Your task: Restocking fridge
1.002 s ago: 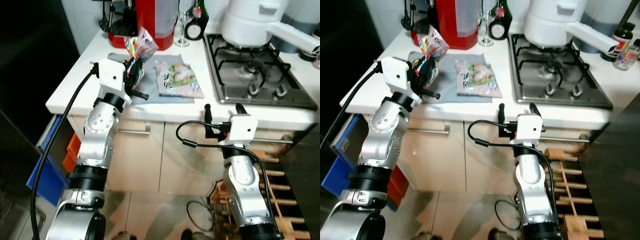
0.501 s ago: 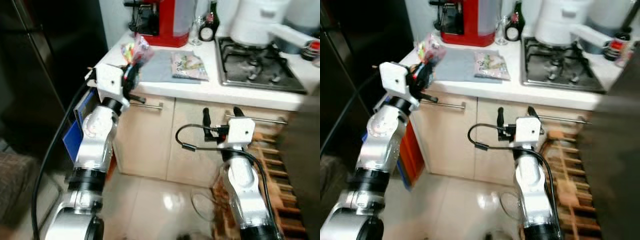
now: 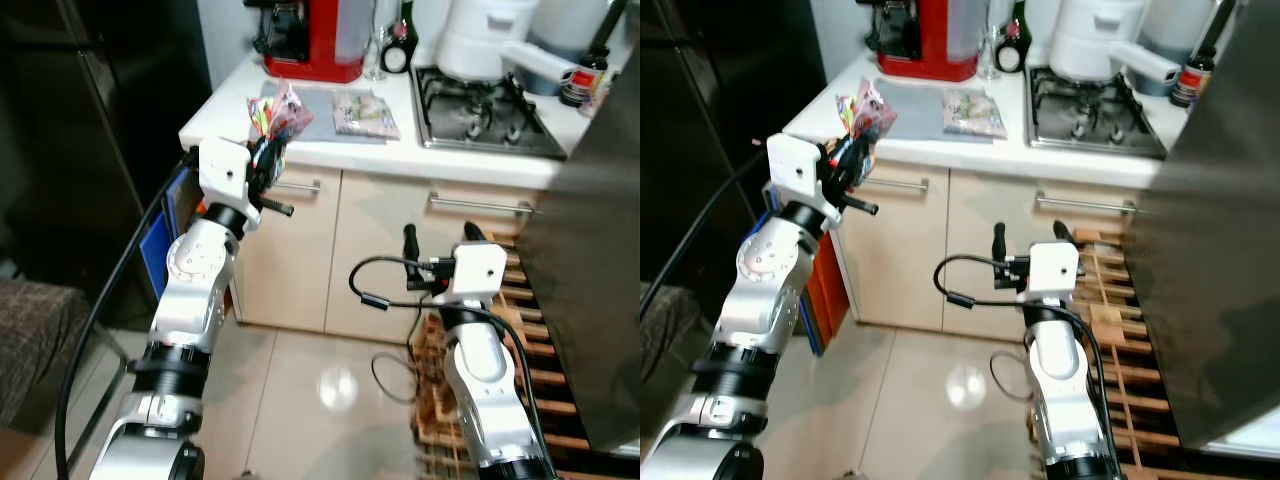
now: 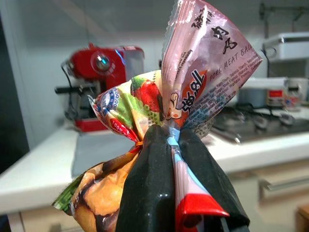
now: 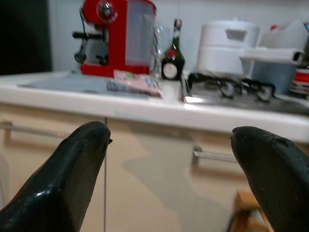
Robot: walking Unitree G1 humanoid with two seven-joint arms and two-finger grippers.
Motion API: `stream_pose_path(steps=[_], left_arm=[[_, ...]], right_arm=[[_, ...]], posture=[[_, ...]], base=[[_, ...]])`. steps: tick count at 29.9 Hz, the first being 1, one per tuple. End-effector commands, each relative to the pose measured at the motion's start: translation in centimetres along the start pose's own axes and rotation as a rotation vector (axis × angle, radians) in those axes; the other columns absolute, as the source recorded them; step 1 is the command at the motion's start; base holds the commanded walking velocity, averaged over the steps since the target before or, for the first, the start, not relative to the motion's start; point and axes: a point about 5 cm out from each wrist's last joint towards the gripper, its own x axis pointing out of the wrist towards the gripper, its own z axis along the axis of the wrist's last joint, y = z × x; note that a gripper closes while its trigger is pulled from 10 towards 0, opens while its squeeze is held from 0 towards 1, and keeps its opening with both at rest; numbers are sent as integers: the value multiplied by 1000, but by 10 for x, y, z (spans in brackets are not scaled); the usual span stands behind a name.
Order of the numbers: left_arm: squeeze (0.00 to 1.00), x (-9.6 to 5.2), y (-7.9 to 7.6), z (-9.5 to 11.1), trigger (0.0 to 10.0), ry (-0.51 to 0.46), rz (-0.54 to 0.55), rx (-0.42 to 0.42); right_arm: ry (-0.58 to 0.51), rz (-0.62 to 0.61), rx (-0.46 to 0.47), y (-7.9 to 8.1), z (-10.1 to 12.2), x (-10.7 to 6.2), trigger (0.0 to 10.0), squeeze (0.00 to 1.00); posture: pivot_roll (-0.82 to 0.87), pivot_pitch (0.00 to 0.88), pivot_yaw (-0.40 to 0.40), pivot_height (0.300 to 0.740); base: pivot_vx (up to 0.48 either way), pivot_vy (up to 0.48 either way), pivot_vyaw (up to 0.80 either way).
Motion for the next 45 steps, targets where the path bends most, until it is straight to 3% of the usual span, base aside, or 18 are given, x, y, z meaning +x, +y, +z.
stream_pose_path(steps=[1, 20, 22, 23, 27, 28, 29, 31, 33, 38, 45], left_arm=[[0, -1, -1, 3, 10000, -14, -9, 1], [0, -10, -8, -12, 10000, 36, -19, 4], [0, -17, -8, -19, 10000, 66, -23, -6], [0, -32, -10, -29, 10000, 98, -25, -30], [0, -63, -15, -51, 10000, 191, 13, -81], [0, -77, -18, -62, 10000, 242, 46, -114], [0, -77, -18, -62, 10000, 242, 46, -114], [0, -96, -25, -76, 10000, 306, 63, -134], [0, -101, -30, -80, 10000, 328, 59, -150], [0, -99, -37, -84, 10000, 349, 23, -141], [0, -84, -36, -80, 10000, 328, -6, -114]], right_arm=[[-11, 8, -3, 0, 2, 2, 10000, 0], [43, 33, 22, -1, -9, -1, 10000, 0], [56, 31, 20, -2, -12, -3, 10000, 0], [83, 41, 20, -1, -17, -5, 10000, 0], [149, 36, 11, -7, -33, -15, 10000, 0], [187, 27, 8, -12, -41, -19, 10000, 0], [187, 27, 8, -12, -41, -19, 10000, 0], [235, -5, -10, -25, -51, -26, 10000, 0], [246, -26, -22, -33, -53, -27, 10000, 0], [241, -48, -47, -40, -52, -28, 10000, 0], [215, -23, -49, -30, -51, -25, 10000, 0]], posture=[[-61, 0, 7, 740], [-63, 0, 10, 740], [-63, 0, 16, 740], [-64, 0, 18, 740], [-63, 0, 6, 740], [-65, 0, 5, 740], [-65, 0, 5, 740], [-71, 0, 3, 740], [-69, 0, 0, 740], [-69, 0, 2, 740], [-72, 0, 12, 740]], base=[[-315, 0, 0], [-304, 0, 0], [0, 0, 0], [0, 0, 0], [0, -120, 0], [0, -480, 0], [0, -480, 0], [0, -480, 0], [0, -480, 0], [0, -480, 0], [0, -480, 0]])
